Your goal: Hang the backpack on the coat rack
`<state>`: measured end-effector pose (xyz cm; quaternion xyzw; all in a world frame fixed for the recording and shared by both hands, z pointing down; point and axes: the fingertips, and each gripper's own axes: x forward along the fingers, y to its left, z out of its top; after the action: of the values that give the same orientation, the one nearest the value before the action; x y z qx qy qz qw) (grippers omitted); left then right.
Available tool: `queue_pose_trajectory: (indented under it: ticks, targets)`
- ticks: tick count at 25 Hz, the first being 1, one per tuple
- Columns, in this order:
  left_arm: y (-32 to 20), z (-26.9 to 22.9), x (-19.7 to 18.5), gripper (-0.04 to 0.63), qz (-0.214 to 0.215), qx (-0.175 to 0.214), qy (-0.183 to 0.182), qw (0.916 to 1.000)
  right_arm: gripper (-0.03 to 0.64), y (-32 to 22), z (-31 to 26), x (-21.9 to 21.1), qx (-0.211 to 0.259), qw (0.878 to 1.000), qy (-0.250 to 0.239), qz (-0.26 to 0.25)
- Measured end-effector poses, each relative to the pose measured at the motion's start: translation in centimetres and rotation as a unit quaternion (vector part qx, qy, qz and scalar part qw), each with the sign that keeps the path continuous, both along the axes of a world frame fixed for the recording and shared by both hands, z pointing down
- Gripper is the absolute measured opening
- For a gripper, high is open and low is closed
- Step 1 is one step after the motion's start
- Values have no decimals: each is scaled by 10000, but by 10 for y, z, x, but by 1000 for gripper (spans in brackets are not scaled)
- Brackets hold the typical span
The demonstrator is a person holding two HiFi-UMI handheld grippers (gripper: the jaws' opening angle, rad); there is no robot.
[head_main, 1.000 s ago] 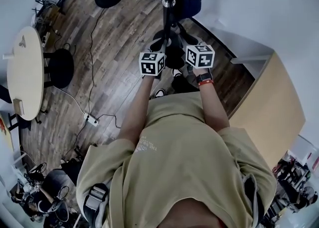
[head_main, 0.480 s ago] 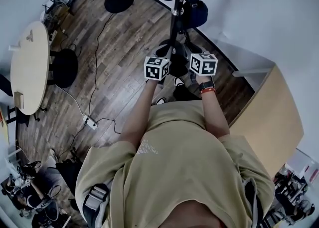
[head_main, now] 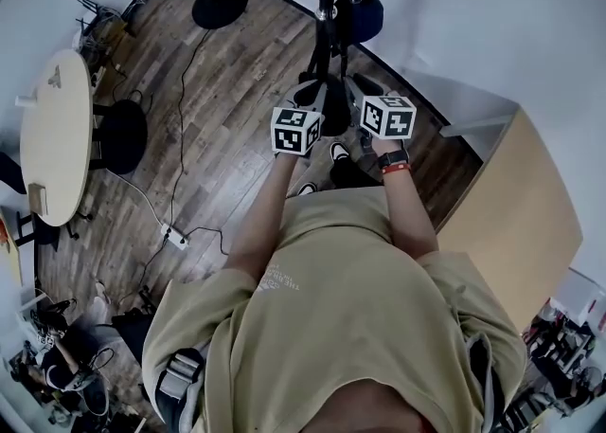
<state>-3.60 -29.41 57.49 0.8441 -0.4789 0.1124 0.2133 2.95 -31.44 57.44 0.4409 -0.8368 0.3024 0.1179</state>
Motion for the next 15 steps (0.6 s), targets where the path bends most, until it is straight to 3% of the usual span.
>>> queue_pose_trajectory:
  ticks: [7,15]
  targets:
    - [6,-71,-11,26,-226,787,33,9966,87,14,-56,13,602,9976,-52,334]
    - [29,-149,-17,26,-400,1665,88,9852,48,37,-112,19,1406,9889,14,486]
